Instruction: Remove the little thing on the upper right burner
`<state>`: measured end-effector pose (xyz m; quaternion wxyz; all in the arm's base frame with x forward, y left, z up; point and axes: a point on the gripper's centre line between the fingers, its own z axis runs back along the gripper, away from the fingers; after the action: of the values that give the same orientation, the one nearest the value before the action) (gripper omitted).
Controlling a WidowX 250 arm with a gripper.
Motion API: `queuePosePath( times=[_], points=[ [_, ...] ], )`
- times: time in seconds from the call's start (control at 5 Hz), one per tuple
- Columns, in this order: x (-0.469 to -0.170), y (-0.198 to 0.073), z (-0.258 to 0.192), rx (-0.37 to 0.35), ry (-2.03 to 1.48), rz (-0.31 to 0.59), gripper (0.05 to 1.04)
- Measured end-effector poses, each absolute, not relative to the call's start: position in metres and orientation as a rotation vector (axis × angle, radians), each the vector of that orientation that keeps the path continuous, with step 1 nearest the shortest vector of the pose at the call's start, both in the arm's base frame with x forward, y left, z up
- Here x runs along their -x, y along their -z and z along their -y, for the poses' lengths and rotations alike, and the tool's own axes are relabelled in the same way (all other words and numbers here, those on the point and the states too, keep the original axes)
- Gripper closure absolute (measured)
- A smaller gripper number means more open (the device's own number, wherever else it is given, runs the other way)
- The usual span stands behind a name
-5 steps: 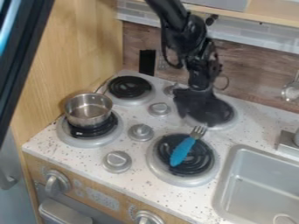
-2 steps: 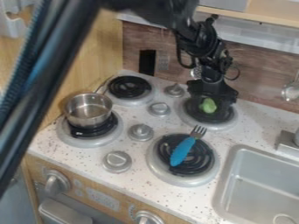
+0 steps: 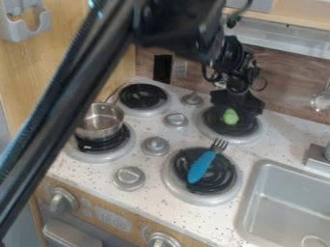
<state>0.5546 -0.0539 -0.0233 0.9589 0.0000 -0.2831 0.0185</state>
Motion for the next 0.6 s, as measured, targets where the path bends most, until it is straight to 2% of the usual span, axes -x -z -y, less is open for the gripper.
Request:
queuePosePath(
  times=[0.2, 0.4, 0.6],
  points=[
    [-0.556, 0.026, 0.054, -0.006, -0.021, 0.544, 0.389],
    [-0.548, 0.031, 0.054, -0.01, -0.017, 0.52, 0.52],
    [-0.536, 0.018, 0.039, -0.003, -0.029, 0.531, 0.542]
  ],
)
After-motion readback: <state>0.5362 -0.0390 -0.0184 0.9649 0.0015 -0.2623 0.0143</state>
